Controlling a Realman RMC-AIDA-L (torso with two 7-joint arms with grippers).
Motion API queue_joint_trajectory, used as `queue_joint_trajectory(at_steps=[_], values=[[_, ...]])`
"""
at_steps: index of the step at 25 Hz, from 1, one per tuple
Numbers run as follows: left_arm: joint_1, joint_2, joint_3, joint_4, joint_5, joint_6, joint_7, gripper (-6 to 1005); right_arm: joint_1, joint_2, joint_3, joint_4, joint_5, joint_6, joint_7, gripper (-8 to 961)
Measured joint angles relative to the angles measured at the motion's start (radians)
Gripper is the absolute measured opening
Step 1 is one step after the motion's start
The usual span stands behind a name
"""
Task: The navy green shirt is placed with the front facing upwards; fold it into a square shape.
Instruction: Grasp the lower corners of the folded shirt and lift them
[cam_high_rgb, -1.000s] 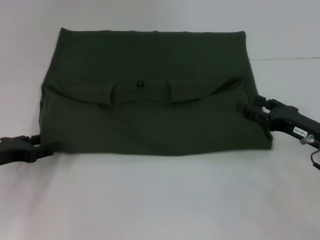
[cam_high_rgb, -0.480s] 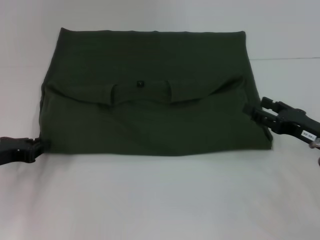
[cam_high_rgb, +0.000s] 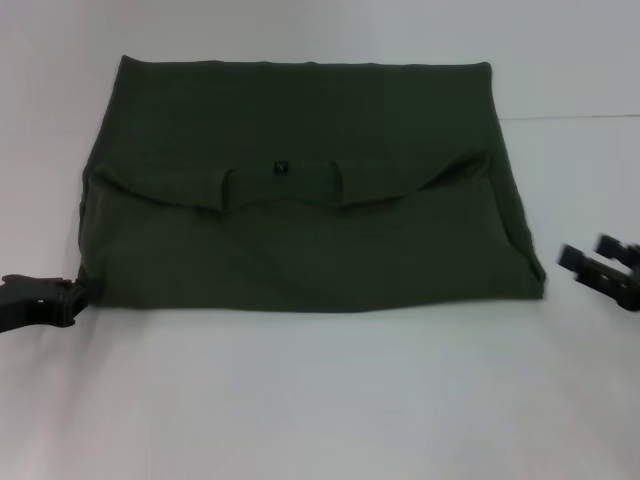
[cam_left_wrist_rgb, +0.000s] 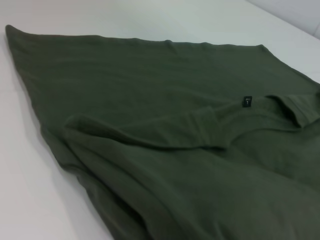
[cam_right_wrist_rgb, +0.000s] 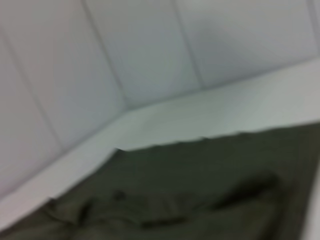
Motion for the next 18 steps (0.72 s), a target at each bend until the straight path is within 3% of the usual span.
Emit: queue_joint_trajectory(at_steps=[6, 18], values=[[0.001, -0.002, 0.0, 0.0, -0.006, -0.003, 0.0, 7, -0.03, 0.001, -0.048, -0.012, -0.003, 0.054, 0.027, 837], [-0.002, -0.004, -0.003, 0.003, -0.007, -0.01, 0.0, 8, 0.072, 0.015, -0.203, 0.055, -0.005, 0.225, 0.027, 831]])
